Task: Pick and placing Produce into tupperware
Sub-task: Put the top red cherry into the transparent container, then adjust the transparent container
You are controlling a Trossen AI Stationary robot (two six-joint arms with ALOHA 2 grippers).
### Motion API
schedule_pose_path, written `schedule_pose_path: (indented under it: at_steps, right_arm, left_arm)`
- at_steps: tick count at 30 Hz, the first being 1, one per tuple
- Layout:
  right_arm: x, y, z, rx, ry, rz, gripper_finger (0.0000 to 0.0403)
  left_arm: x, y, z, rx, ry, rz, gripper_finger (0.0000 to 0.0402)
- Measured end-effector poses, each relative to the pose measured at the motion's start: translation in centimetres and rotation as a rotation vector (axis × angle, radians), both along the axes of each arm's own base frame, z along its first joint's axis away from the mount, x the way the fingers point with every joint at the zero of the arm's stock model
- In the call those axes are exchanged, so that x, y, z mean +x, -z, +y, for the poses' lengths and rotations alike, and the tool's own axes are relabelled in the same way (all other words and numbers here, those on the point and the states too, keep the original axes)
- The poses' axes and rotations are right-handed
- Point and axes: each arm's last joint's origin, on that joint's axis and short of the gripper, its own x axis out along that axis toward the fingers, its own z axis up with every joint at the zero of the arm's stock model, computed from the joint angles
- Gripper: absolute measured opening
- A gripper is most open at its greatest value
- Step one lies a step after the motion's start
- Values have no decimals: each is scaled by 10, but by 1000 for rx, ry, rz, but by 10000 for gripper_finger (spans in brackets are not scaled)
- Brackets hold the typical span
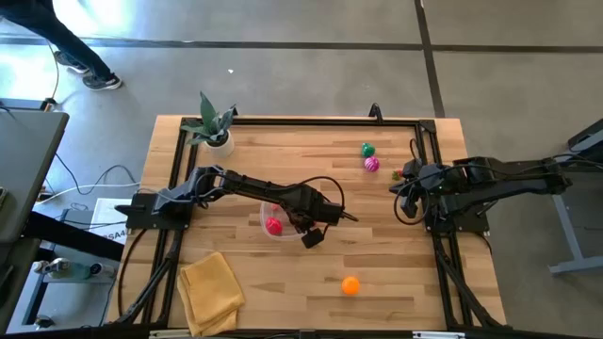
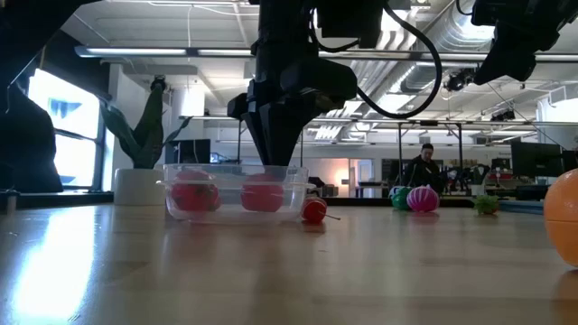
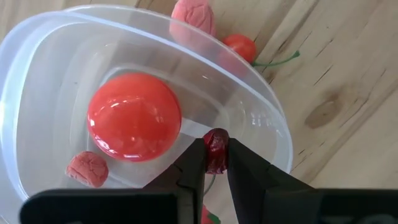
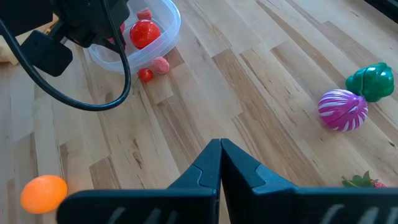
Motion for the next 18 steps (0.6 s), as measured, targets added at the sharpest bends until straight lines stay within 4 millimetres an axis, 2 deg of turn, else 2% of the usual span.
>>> schedule_pose_path:
  at_steps: [8,16,18]
  right_arm:
    - [0,0,0,0,0,0,0]
    - [0,0,0,0,0,0,0]
    - [0,0,0,0,0,0,0]
  left_arm:
    - [0,0,1,18,15,3,95]
    - [0,0,1,24,20,5,99]
    - [0,-6,5,27,33,-7,99]
